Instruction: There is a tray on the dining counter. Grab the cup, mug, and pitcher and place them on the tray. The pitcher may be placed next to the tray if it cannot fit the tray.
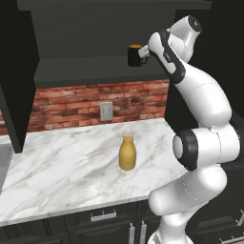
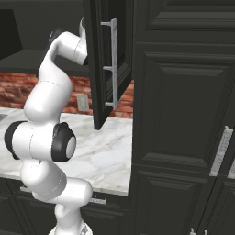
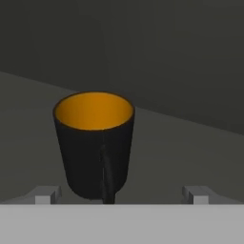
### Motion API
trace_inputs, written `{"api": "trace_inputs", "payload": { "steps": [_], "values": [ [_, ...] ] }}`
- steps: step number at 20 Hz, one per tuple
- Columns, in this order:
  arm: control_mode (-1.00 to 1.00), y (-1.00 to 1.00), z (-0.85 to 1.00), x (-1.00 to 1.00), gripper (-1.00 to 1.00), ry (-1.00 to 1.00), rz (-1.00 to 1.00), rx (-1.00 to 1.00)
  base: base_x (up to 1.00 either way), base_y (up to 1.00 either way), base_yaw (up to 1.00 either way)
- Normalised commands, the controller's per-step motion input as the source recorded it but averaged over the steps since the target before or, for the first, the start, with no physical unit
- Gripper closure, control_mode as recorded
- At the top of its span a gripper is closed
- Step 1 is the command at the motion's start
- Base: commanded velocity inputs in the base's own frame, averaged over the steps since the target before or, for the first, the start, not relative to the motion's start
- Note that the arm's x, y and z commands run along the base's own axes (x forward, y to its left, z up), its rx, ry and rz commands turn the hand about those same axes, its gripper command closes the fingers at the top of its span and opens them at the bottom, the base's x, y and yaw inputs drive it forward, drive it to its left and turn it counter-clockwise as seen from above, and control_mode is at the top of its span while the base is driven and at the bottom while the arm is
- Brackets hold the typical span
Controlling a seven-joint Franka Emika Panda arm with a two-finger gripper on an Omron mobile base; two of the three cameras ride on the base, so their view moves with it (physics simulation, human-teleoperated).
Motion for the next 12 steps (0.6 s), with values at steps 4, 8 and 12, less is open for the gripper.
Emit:
{"api": "trace_inputs", "payload": {
  "steps": [4, 8, 12],
  "values": [
    [-1.0, 0.13, 0.0, 0.09, -1.0, 0.0, 0.0, 0.0, 0.0, 0.0, 0.0],
    [-1.0, 0.11, 0.0, 0.12, -1.0, 0.0, 0.0, 0.0, 0.0, 0.0, 0.0],
    [-1.0, 0.01, 0.0, 0.09, -1.0, 0.0, 0.0, 0.0, 0.0, 0.0, 0.0]
  ]
}}
